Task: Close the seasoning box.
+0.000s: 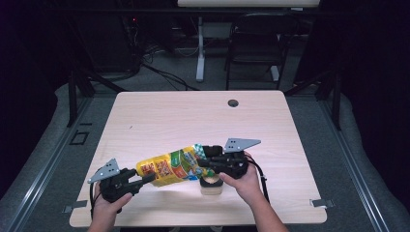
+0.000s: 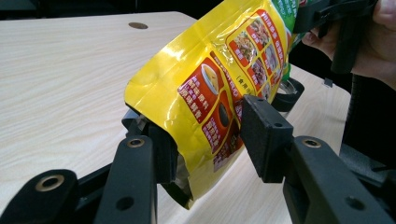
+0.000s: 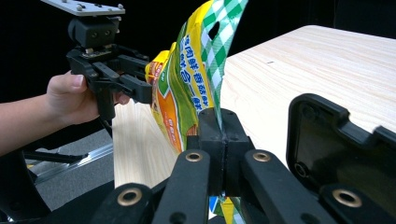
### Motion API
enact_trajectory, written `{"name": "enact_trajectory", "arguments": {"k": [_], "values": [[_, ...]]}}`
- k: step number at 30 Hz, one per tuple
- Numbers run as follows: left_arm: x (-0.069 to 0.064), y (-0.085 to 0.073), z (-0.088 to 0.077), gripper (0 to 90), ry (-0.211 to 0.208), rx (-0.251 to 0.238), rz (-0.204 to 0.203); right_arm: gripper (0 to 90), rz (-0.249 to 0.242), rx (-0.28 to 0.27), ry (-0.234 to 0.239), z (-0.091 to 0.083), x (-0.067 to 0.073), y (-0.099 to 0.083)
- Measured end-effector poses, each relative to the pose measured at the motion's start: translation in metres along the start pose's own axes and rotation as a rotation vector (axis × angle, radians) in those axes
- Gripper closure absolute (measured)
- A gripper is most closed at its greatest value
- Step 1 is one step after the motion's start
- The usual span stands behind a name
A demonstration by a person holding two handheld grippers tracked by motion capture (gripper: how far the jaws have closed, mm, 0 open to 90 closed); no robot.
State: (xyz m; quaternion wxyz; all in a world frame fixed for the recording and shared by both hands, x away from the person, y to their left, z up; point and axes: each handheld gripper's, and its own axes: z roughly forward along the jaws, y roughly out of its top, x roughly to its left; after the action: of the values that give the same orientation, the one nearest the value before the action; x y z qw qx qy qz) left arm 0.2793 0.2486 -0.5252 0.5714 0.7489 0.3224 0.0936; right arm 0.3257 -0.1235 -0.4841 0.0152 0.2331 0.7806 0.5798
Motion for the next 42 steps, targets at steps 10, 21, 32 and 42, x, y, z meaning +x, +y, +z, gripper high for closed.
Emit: {"name": "enact_trajectory", "arguments": {"k": [10, 21, 32, 42], "values": [[0.005, -0.003, 0.000, 57.5, -0.001, 0.002, -0.011, 90.0, -0.008, 0.002, 0.008, 0.005, 0.003, 0.004], [0.008, -0.009, 0.004, 56.1, 0.012, 0.027, -0.022, 90.0, -0.035, 0.020, 0.000, 0.009, 0.007, 0.009], [0.013, -0.016, 0.011, 54.4, 0.013, 0.065, -0.044, 90.0, -0.046, 0.041, -0.011, 0.013, 0.008, 0.009], [0.017, -0.018, 0.012, 48.9, 0.010, 0.096, -0.068, 90.0, -0.052, 0.041, -0.010, 0.015, 0.009, 0.009]]}}
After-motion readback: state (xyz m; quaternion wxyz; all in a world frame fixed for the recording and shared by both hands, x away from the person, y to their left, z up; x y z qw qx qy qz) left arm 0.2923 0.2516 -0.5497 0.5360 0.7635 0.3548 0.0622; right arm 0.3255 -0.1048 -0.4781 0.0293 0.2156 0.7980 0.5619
